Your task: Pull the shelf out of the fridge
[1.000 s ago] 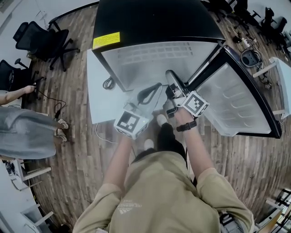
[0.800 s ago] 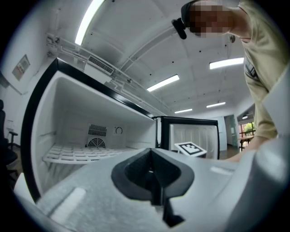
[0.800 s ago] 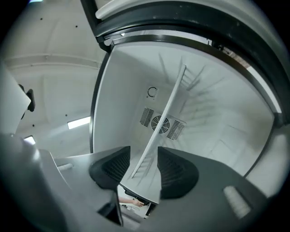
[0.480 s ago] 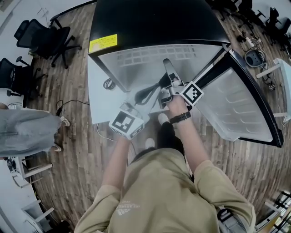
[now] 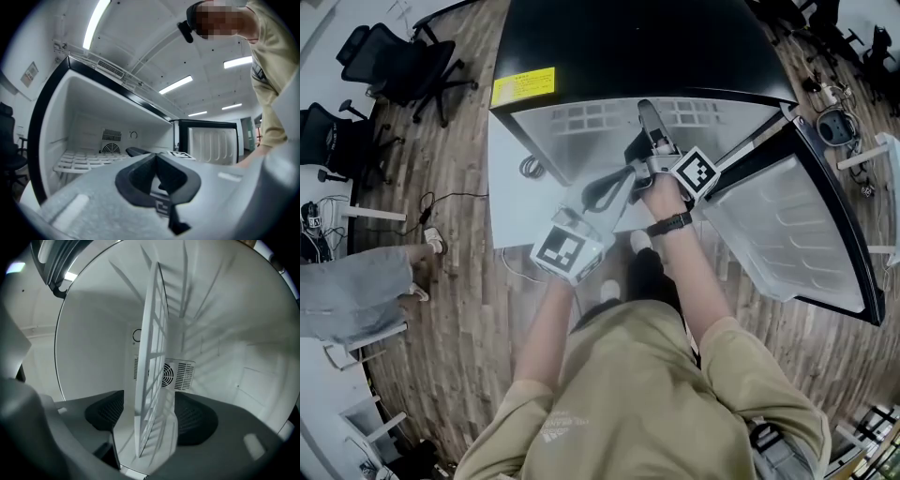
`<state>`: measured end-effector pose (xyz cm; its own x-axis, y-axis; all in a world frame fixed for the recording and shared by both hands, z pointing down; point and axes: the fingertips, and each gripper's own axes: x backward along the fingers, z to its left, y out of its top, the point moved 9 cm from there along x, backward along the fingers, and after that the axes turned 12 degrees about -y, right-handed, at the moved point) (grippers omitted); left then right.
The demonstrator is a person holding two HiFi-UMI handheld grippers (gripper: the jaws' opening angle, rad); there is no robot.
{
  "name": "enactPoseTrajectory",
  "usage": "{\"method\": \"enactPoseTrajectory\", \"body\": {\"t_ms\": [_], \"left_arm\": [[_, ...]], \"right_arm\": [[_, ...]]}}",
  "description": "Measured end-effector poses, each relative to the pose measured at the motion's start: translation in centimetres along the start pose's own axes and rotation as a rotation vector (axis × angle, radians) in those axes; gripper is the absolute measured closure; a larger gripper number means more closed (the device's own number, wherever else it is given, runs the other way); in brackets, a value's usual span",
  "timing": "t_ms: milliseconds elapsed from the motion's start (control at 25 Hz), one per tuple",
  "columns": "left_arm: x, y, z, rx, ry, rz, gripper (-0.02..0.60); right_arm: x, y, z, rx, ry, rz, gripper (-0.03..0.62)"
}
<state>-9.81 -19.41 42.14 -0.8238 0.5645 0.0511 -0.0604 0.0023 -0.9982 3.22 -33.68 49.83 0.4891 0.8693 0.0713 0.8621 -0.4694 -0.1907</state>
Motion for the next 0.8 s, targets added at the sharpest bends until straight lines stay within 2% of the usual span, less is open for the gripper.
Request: {"method": "enactPoseTrajectory", "body": {"t_ms": [320, 800], "left_arm": [[-0.6, 0.0, 0.3, -0.010, 0.002, 0.003, 0.584], [-2.1, 0.8, -0.1, -0.005, -0.042, -0.023, 0.584]], "right_arm": [[-1.8, 0.4, -0.3, -0.071, -0.016, -0.021, 0.264], [-2.5, 1.8, -1.1, -0.095, -0.030, -0.059, 0.304]]}}
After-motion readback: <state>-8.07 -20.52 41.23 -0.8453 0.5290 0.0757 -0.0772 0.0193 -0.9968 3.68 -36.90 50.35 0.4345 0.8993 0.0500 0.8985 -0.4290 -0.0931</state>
